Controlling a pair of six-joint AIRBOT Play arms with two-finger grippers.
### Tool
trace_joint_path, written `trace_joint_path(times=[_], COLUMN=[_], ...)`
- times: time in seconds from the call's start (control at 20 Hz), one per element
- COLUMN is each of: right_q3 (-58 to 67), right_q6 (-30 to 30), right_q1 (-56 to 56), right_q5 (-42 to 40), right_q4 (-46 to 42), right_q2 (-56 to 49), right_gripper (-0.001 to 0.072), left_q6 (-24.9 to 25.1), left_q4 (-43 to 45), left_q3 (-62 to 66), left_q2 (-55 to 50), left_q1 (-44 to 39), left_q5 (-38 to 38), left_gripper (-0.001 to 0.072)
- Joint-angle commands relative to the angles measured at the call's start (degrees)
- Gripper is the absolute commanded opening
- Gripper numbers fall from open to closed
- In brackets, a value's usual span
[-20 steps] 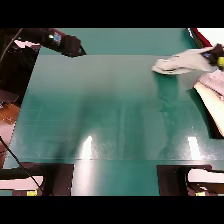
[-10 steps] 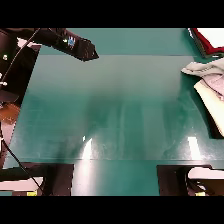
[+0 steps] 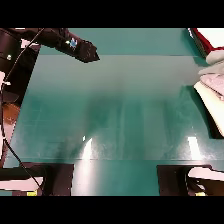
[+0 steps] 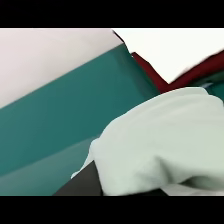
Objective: Fold the shirts.
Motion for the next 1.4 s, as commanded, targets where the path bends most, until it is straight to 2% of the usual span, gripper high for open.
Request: trace_joint_path(times=[0.0,0.2,0.5,0.55,0.6,0.65,0.7,0.9,1.15,1.25,1.3,1.35], right_q3=[0.28,-8.63,-23.32,-25.27,-27.23,-29.14,-31.01,-33.90,-31.80,-30.29,-29.40,-28.57], right_q6=[4.61,10.08,12.90,13.81,14.69,15.13,15.34,16.90,17.59,17.57,17.57,17.51], right_q1=[-1.97,-1.95,-1.97,-1.97,-1.97,-1.97,-1.97,-1.53,3.58,7.52,10.23,12.59], right_q5=[7.87,12.98,14.88,15.65,16.17,16.57,16.79,16.96,14.78,13.92,13.53,13.14], right_q4=[-13.03,-25.33,-43.74,-46.66,-49.40,-51.49,-53.77,-52.24,-36.46,-34.03,-34.21,-34.27], right_q2=[3.56,9.25,18.78,19.98,21.11,22.18,23.15,25.40,27.02,27.17,27.17,27.17], right_gripper=[0.0017,0.0017,0.0035,0.0183,0.0402,0.0538,0.0574,0.0575,0.0573,0.0548,0.0402,0.0222], left_q6=[0.15,0.57,0.68,0.81,1.11,1.25,1.27,2.03,1.84,1.86,1.86,1.86], left_q4=[0.02,0.02,0.15,0.13,0.13,0.13,0.13,0.11,-0.15,-0.70,-0.68,-0.68], left_q3=[0.00,0.00,0.00,0.00,0.00,0.00,0.00,0.00,0.00,0.00,0.00,0.00], left_q2=[-0.02,-0.02,-0.02,-0.02,-0.02,-0.02,-0.02,-0.02,-0.02,-0.02,-0.02,-0.02], left_q1=[0.00,0.00,0.00,0.00,0.00,0.00,0.00,0.00,0.00,0.00,0.00,0.00], left_q5=[-0.09,-0.68,-3.10,-3.13,-3.13,-3.15,-3.23,-4.24,-4.02,-3.63,-3.30,-2.95], left_gripper=[0.0024,0.0024,0.0024,0.0024,0.0024,0.0024,0.0024,0.0024,0.0024,0.0024,0.0025,0.0024])
